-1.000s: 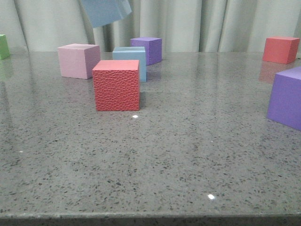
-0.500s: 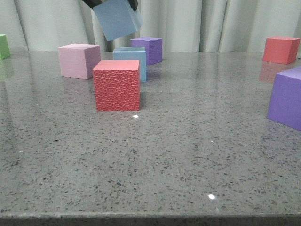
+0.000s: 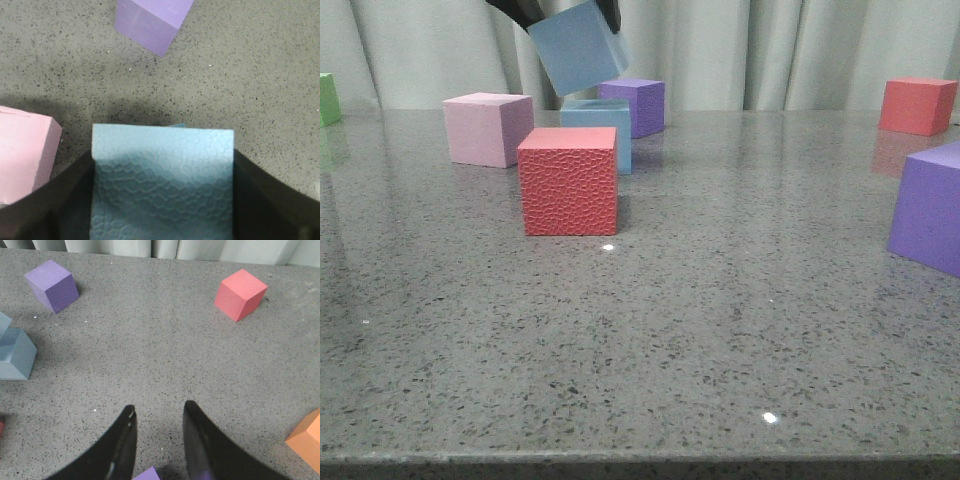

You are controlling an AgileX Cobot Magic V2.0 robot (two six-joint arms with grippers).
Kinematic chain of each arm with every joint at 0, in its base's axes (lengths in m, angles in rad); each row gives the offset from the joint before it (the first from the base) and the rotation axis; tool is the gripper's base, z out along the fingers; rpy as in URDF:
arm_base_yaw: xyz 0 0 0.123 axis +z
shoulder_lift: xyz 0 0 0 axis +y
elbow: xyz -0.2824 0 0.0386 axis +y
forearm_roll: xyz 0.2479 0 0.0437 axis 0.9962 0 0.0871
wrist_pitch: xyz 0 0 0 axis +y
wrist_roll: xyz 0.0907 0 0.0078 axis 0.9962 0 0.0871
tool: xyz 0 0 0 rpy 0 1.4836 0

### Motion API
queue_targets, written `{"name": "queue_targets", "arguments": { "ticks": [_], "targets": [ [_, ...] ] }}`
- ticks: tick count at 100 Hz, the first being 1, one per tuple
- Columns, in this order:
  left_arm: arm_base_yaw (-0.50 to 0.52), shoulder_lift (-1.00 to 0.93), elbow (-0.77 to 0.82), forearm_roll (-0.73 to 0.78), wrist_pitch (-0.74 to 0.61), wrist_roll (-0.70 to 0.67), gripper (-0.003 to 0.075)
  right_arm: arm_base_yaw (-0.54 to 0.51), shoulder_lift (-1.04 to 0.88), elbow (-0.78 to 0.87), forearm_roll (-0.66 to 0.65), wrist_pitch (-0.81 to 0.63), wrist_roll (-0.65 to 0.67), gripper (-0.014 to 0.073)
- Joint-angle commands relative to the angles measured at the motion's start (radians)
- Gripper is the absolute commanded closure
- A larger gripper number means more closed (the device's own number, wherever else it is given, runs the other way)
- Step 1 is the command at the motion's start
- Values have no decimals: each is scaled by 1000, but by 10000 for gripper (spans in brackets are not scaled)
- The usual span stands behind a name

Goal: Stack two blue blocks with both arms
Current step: 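Lower the held cube onto the first light blue cube and open the left gripper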

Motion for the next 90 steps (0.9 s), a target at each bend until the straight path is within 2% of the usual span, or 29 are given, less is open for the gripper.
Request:
{"name": "queue_targets", "arguments": {
  "ticks": [1, 23, 45, 55, 90],
  "targets": [
    [-8, -60, -32, -9, -56, -9, 405, -7, -23, -23, -38, -63, -2, 346],
    [-8, -58, -32, -14, -52, -9, 386, -7, -23, -23, -38, -64, -2, 346],
    [-8, -58, -32, -14, -52, 0, 194, -7, -23, -23, -38, -63, -2, 346],
    [-8, -58, -32, -14, -52, 0, 139, -7, -23, -23, -38, -63, -3, 346],
    [-8, -58, -32, -18, -58, 0, 136, -7, -23, -23, -51, -64, -3, 346]
  ]
}}
